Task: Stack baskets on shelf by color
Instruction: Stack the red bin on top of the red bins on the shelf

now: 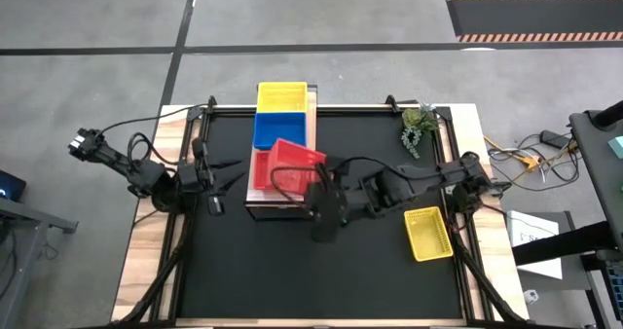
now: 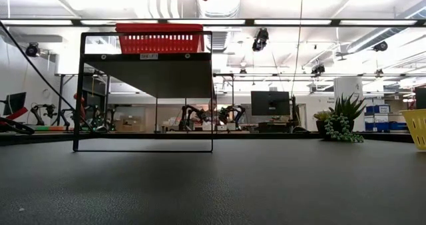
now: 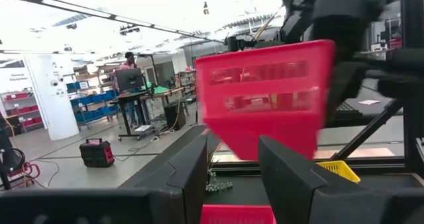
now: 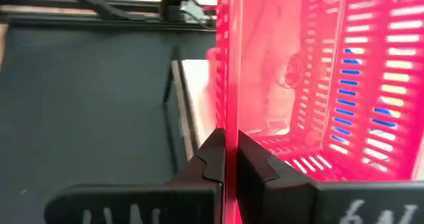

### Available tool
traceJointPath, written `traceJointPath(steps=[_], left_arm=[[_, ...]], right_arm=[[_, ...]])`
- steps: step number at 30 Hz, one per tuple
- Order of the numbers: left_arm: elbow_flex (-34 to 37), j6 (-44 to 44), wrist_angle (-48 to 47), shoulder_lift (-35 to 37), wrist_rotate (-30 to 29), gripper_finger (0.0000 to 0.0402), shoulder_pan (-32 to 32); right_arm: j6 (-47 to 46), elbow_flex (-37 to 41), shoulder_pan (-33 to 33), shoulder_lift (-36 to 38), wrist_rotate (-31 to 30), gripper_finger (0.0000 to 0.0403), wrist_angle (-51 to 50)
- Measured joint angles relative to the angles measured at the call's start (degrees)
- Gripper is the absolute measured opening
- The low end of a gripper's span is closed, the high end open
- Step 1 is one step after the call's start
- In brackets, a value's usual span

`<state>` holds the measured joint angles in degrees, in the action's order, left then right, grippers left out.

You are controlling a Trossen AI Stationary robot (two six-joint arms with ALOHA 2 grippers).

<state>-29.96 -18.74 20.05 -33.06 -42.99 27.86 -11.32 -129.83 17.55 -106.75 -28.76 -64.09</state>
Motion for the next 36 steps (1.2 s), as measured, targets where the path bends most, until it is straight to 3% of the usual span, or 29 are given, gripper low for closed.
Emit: traceJointPath(steps=[13, 36], left_arm=[[1.43, -0.20, -0.01, 3.95, 0.16, 0.0118, 0.00], [1.45, -4.66, 0.03, 5.14, 0.31, 0.0118, 0.00]], right_arm=[[3.92, 0.49, -7.12, -1.87, 0.76, 0.0008, 0.55], [9.91, 0.56, -8.77, -7.48, 2.19, 0.0017, 1.90]])
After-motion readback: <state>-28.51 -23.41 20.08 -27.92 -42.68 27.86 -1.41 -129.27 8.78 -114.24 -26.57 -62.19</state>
